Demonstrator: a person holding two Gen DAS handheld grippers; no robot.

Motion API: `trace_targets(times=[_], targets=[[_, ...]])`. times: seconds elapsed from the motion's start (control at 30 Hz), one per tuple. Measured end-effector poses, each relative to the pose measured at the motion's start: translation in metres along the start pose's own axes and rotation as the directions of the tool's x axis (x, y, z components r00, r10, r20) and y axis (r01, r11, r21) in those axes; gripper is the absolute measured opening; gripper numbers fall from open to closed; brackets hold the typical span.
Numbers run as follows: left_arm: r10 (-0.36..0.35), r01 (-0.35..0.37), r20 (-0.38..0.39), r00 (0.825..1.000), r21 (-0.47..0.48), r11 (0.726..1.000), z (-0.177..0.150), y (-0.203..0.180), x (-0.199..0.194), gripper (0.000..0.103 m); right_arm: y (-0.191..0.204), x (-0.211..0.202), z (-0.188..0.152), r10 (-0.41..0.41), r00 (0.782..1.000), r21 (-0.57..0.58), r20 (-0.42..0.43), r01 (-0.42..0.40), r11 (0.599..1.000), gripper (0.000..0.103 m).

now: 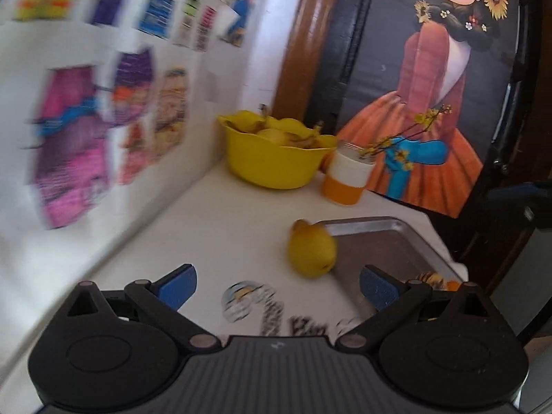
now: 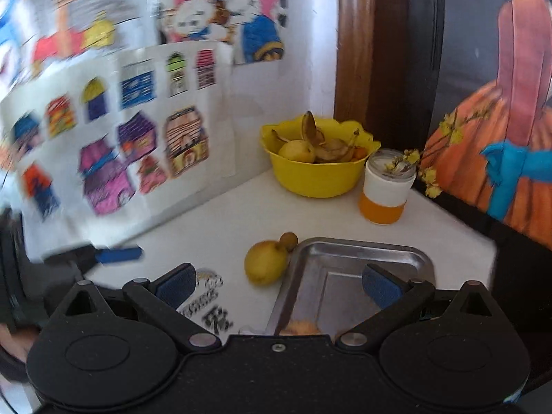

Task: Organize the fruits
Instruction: 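Move the left tool toward the yellow pear while the right tool approaches the small brown fruit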

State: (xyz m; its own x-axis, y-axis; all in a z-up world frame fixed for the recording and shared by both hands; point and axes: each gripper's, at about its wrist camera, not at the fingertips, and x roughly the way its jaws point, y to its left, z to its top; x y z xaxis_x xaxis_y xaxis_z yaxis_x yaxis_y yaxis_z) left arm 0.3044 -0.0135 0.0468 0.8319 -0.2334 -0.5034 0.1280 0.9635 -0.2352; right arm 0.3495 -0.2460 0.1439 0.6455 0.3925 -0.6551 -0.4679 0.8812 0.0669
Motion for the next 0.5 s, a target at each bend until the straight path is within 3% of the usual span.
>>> trace_targets(times=[0.17, 0.33, 0.5], targets=[[-0.079, 0.077, -0.050, 0.996, -0.038, 0.996, 0.008, -0.003, 0.054, 0.103, -0.041, 0.049, 0.026, 0.128, 0.989, 0.157, -0.075, -0.115, 0.981, 0.102], [-0.127, 0.118, -0.078, 0.989, -0.113, 0.987, 0.010, 0.001, 0.093, 0.103, -0.053, 0.095, 0.038, 0.166, 0.980, 0.164, -0.107, -0.148, 0.975, 0.098], [-0.136, 0.126, -0.082, 0.987, -0.122, 0.985, 0.008, 0.003, 0.108, 0.102, -0.052, 0.138, 0.042, 0.215, 0.968, 0.165, -0.131, -0.192, 0.967, 0.090]])
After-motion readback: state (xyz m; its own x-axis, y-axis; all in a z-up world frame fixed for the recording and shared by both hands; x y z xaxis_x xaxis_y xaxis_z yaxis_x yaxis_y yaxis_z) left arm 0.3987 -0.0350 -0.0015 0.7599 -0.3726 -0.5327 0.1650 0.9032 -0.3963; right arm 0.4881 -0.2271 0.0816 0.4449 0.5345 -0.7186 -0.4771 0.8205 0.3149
